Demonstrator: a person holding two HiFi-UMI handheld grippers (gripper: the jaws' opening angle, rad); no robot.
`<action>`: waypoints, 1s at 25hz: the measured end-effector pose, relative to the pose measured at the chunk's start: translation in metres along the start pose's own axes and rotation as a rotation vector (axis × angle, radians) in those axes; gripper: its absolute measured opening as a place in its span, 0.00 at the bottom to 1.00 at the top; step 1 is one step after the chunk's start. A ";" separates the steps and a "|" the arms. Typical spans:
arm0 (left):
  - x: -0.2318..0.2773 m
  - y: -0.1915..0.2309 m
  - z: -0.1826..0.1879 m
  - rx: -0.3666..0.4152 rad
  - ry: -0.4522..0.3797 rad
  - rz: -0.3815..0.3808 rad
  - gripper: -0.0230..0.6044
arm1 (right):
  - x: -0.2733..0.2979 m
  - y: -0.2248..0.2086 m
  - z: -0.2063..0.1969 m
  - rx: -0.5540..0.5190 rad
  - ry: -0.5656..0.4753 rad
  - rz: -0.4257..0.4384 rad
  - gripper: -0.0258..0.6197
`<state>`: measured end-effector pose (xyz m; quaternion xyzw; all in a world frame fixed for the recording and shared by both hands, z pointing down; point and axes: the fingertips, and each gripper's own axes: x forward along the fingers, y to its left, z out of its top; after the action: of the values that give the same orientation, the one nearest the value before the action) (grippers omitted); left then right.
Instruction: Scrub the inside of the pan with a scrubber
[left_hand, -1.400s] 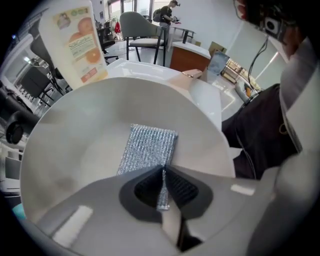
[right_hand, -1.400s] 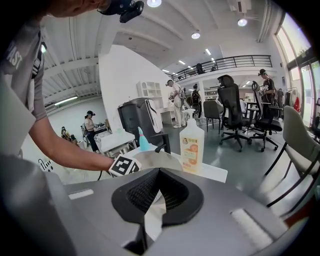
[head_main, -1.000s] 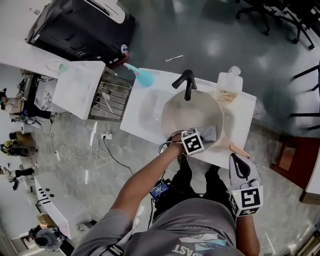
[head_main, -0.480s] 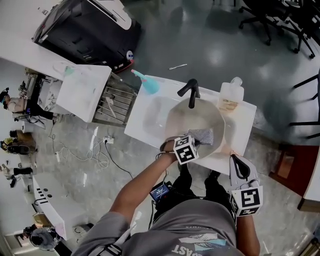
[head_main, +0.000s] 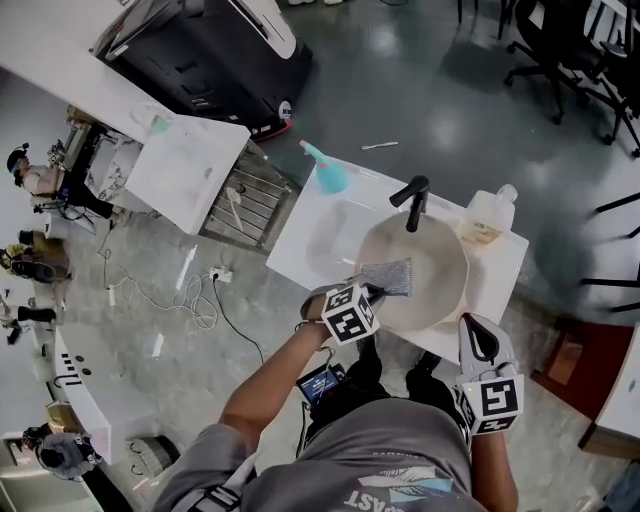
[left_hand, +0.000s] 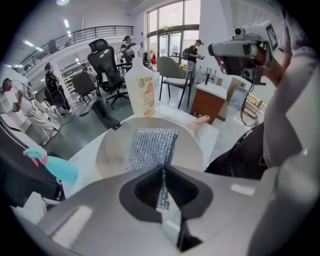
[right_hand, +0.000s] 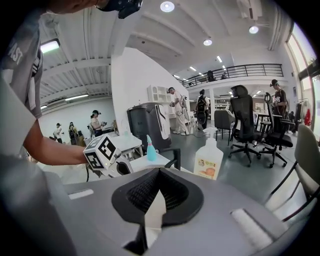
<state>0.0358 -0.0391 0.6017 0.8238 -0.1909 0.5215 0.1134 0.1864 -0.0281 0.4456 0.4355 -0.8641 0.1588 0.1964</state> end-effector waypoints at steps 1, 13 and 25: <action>-0.006 0.005 -0.007 -0.017 -0.003 0.012 0.06 | 0.004 0.005 0.003 -0.008 -0.001 0.007 0.04; -0.058 0.062 -0.089 -0.188 -0.039 0.114 0.06 | 0.049 0.070 0.032 -0.096 0.033 0.093 0.04; -0.073 0.107 -0.173 -0.303 -0.001 0.168 0.06 | 0.087 0.111 0.042 -0.141 0.064 0.129 0.04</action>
<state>-0.1796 -0.0548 0.6090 0.7786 -0.3356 0.4942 0.1922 0.0403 -0.0434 0.4395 0.3589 -0.8926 0.1238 0.2433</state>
